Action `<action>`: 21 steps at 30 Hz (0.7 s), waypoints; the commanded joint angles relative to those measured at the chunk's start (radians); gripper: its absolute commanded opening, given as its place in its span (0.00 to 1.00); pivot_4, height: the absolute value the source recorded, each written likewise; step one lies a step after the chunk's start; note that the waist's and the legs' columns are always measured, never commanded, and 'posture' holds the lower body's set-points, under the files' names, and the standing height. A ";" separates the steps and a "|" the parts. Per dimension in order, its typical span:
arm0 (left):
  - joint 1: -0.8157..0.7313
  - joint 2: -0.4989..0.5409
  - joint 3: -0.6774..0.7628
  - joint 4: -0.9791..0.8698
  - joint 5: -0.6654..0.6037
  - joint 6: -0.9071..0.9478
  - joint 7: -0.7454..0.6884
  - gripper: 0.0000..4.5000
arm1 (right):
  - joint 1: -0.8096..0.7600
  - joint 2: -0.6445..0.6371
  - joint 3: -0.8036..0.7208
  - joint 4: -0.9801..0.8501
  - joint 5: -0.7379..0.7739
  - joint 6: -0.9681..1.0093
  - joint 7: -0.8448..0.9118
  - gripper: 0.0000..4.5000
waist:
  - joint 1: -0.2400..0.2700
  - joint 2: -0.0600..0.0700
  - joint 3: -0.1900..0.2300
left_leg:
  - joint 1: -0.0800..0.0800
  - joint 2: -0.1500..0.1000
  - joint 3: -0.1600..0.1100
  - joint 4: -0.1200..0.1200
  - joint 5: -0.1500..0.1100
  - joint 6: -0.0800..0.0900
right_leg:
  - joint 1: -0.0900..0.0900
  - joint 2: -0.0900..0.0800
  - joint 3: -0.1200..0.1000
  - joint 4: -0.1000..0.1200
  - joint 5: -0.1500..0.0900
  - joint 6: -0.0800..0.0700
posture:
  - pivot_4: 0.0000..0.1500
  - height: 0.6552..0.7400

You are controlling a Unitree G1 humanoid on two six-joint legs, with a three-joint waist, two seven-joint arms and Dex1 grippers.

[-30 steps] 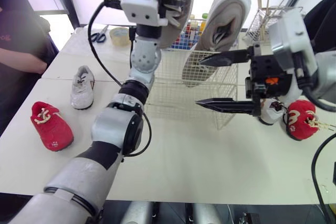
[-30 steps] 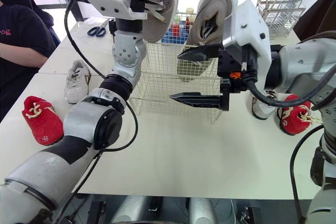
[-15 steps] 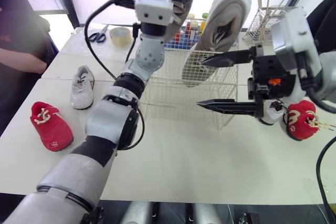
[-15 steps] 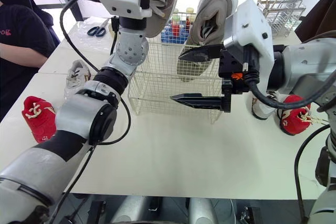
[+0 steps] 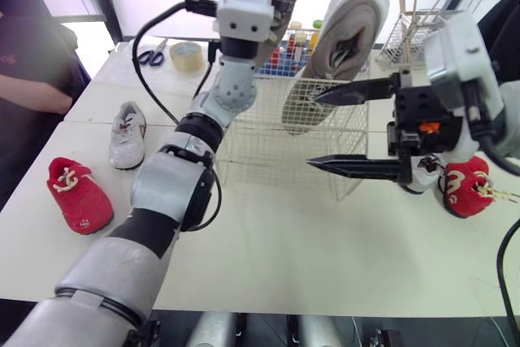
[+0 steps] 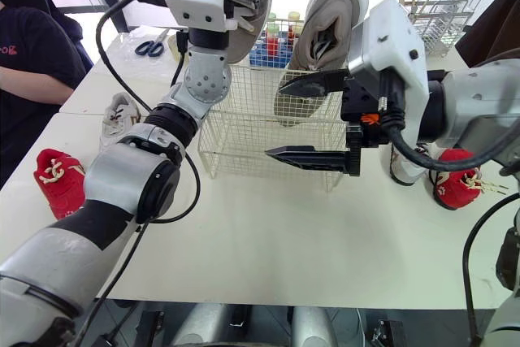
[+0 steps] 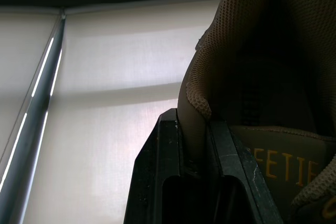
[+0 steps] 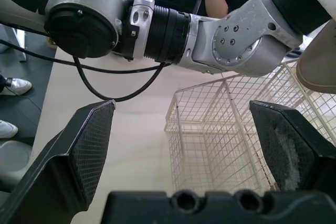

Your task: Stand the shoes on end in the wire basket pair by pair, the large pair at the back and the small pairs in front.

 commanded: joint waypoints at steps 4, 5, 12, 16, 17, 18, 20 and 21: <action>-0.048 0.012 -0.045 -0.020 0.049 0.017 0.086 0.01 | -0.031 -0.052 -0.053 -0.021 0.074 0.021 -0.037 1.00 | 0.000 0.000 0.000 | 0.000 0.000 0.000 0.000 0.000 0.000 | 0.000 0.000 0.000 0.000 0.000 0.000 | 1.00 1.00; -0.051 0.014 -0.053 -0.020 0.059 0.020 0.103 0.01 | -0.030 -0.059 -0.057 -0.023 0.083 0.025 -0.042 1.00 | 0.000 0.000 0.000 | 0.000 0.000 0.000 0.000 0.000 0.000 | 0.000 0.000 0.000 0.000 0.000 0.000 | 1.00 1.00; -0.067 0.015 -0.102 -0.005 0.104 0.046 0.196 0.01 | -0.031 -0.098 -0.066 -0.023 0.145 0.040 -0.083 1.00 | 0.001 0.000 0.000 | 0.000 0.000 0.000 0.000 0.000 0.000 | 0.000 0.000 0.000 0.000 0.000 0.000 | 1.00 1.00; -0.015 -0.031 -0.056 0.026 0.005 0.089 0.077 0.01 | -0.024 -0.109 -0.061 -0.021 0.168 0.037 -0.101 1.00 | 0.004 0.000 0.000 | 0.000 0.000 0.000 0.000 0.000 0.000 | 0.000 0.000 0.000 0.000 0.000 0.000 | 1.00 1.00; 0.000 -0.039 -0.049 0.029 -0.014 0.099 0.048 0.01 | -0.025 -0.108 -0.058 -0.019 0.170 0.034 -0.103 1.00 | 0.004 0.000 0.000 | 0.000 0.000 0.001 0.000 0.000 0.000 | 0.000 0.000 0.000 0.000 0.000 0.000 | 1.00 1.00; 0.011 -0.044 -0.042 0.030 -0.029 0.106 0.024 0.01 | -0.024 -0.108 -0.056 -0.018 0.171 0.032 -0.104 1.00 | 0.004 0.000 0.000 | 0.000 0.000 0.001 0.000 0.000 0.000 | 0.000 0.000 0.000 0.000 0.000 0.000 | 1.00 1.00; 0.041 -0.064 0.000 0.032 -0.098 0.128 -0.061 0.01 | -0.024 -0.104 -0.049 -0.015 0.165 0.025 -0.103 1.00 | 0.003 0.000 0.000 | 0.000 0.000 0.001 0.000 0.000 0.000 | 0.000 0.000 0.000 0.000 0.000 0.000 | 1.00 1.00; 0.064 -0.077 0.032 0.034 -0.147 0.147 -0.120 0.01 | -0.023 -0.098 -0.042 -0.013 0.155 0.018 -0.099 1.00 | 0.001 0.000 0.000 | 0.000 0.000 0.001 0.000 0.000 0.000 | 0.000 0.000 0.000 0.000 0.000 0.000 | 1.00 1.00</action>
